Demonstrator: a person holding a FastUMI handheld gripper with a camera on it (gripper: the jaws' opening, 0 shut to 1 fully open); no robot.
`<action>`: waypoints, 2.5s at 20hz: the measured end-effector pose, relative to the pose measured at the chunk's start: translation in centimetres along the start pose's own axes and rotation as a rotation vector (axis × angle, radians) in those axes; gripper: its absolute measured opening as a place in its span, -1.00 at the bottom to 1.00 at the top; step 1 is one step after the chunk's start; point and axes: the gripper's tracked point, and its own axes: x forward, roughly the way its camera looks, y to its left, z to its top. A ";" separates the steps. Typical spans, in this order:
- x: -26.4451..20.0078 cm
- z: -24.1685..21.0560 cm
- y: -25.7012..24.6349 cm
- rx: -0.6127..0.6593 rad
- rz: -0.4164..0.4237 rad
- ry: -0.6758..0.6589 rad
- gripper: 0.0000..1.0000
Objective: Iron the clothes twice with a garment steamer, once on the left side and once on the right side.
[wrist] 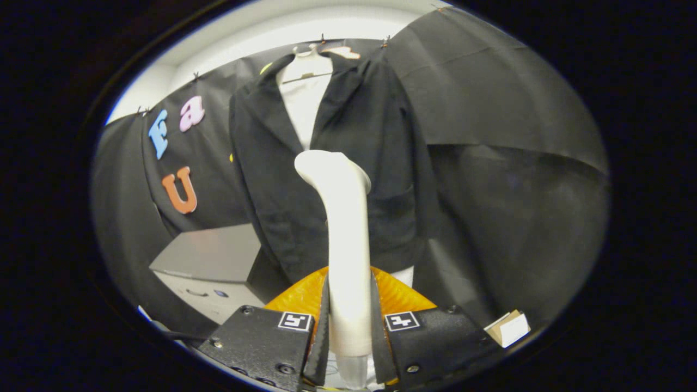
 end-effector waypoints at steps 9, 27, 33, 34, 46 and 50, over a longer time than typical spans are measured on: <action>1.0 14.2 -1.8 0.082 -0.026 -0.199 -0.28; 6.5 11.1 -0.1 0.001 -0.057 -0.103 -0.28; 6.8 7.9 -0.2 -0.017 -0.066 -0.055 -0.28; 6.8 7.4 -0.2 -0.022 -0.068 -0.048 -0.28; 7.7 1.4 -0.4 -0.071 -0.091 0.046 -0.28; 8.0 -0.7 -0.6 -0.084 -0.098 0.078 -0.28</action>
